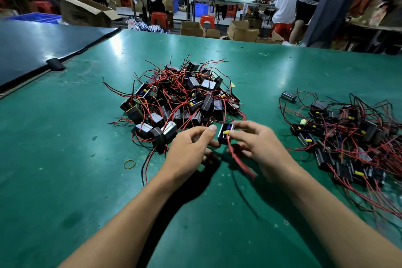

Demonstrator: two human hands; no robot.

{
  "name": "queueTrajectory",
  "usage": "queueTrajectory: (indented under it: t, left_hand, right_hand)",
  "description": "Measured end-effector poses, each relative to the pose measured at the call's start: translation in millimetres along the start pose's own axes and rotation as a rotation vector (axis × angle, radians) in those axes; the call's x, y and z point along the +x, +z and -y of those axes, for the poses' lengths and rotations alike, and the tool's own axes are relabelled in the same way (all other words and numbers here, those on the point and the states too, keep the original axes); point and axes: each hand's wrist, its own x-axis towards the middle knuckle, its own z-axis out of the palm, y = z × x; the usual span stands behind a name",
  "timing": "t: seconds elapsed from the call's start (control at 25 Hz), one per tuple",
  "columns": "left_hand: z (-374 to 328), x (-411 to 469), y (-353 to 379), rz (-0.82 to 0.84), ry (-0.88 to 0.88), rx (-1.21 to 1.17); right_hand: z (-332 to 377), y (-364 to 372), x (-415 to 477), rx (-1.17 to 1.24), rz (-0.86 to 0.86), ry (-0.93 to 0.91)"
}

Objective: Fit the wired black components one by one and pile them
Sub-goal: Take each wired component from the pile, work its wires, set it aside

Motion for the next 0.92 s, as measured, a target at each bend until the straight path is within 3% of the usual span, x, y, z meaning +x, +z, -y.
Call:
queueTrajectory:
  t: [0.32, 0.52, 0.64, 0.76, 0.92]
  left_hand:
    - [-4.5, 4.7, -15.5, 0.233, -0.144, -0.072]
    - [-5.9, 5.1, -11.8, 0.162, -0.147, -0.022]
    - [-5.5, 4.2, -10.2, 0.122, -0.116, 0.005]
    - [-5.7, 3.3, -9.1, 0.091, -0.087, 0.029]
    - [-4.5, 2.9, -9.9, 0.098, -0.056, 0.062]
  right_hand:
    - [-2.3, -9.0, -0.9, -0.297, 0.149, -0.043]
    - [2.5, -21.6, 61.6, -0.602, -0.294, -0.155]
    - [3.6, -28.8, 102.8, -0.763, -0.414, -0.088]
    - [4.4, -30.5, 129.8, -0.861, -0.336, -0.038]
    - [2.8, -23.2, 144.5, -0.700, -0.169, 0.040]
